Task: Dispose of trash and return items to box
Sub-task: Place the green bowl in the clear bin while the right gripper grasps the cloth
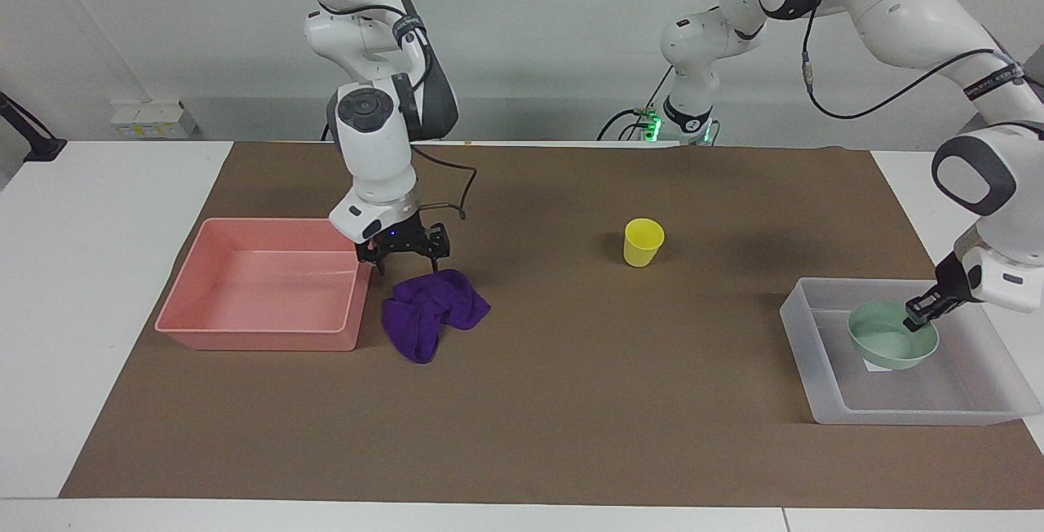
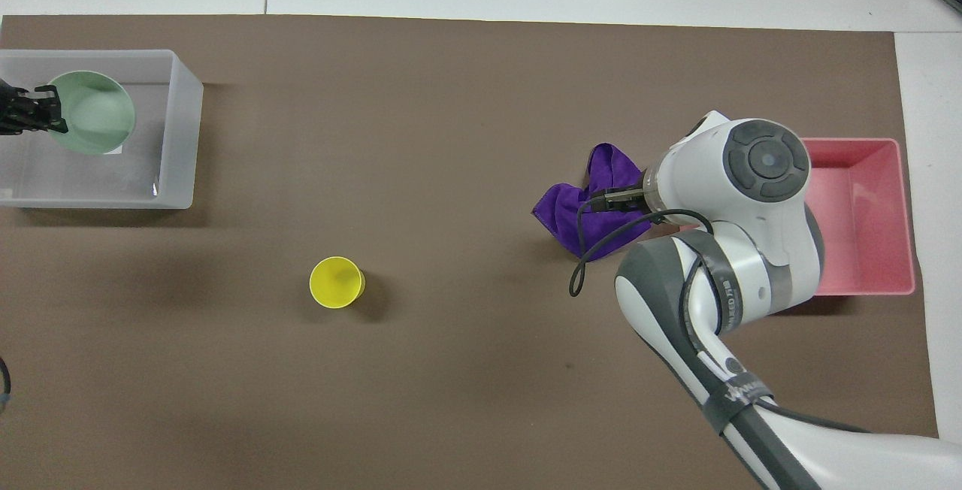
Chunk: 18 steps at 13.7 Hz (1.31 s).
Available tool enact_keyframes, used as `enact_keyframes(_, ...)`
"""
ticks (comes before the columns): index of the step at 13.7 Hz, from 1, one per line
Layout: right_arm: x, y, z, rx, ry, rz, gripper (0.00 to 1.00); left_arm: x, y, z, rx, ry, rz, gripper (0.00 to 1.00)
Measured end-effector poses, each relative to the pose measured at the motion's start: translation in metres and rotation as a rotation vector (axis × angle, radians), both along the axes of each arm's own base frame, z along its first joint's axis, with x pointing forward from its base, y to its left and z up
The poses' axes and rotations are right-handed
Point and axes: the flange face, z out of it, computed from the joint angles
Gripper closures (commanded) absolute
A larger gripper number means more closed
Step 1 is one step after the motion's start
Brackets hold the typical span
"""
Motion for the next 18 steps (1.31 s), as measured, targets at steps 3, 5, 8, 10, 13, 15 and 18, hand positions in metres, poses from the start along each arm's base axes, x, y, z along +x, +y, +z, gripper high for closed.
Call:
enact_keyframes(3, -0.008, 0.007, -0.025, 0.007, -0.012, 0.016, 0.00, -0.002, 0.029, -0.040, -0.011, 0.037, 0.033, 1.00)
enact_keyframes(5, -0.015, 0.007, -0.039, 0.013, -0.028, 0.023, 0.00, -0.002, 0.034, -0.052, -0.015, 0.049, 0.033, 0.10)
enact_keyframes(8, -0.026, 0.013, -0.059, 0.020, -0.050, 0.061, 0.12, 0.006, 0.024, -0.043, -0.013, 0.015, 0.018, 0.00)
enact_keyframes(10, -0.031, 0.014, -0.069, 0.018, -0.051, 0.093, 0.64, 0.012, 0.018, -0.028, -0.008, -0.016, 0.010, 0.00)
enact_keyframes(13, -0.031, 0.013, -0.071, 0.013, -0.050, 0.122, 1.00, 0.011, -0.013, 0.030, -0.002, -0.063, -0.034, 0.00)
enact_keyframes(15, -0.031, 0.013, -0.071, 0.013, -0.050, 0.123, 1.00, -0.008, -0.072, 0.076, -0.010, -0.001, -0.106, 0.00)
enact_keyframes(18, -0.031, 0.013, -0.072, 0.013, -0.049, 0.122, 1.00, -0.052, -0.147, 0.126, -0.014, 0.108, -0.183, 0.00)
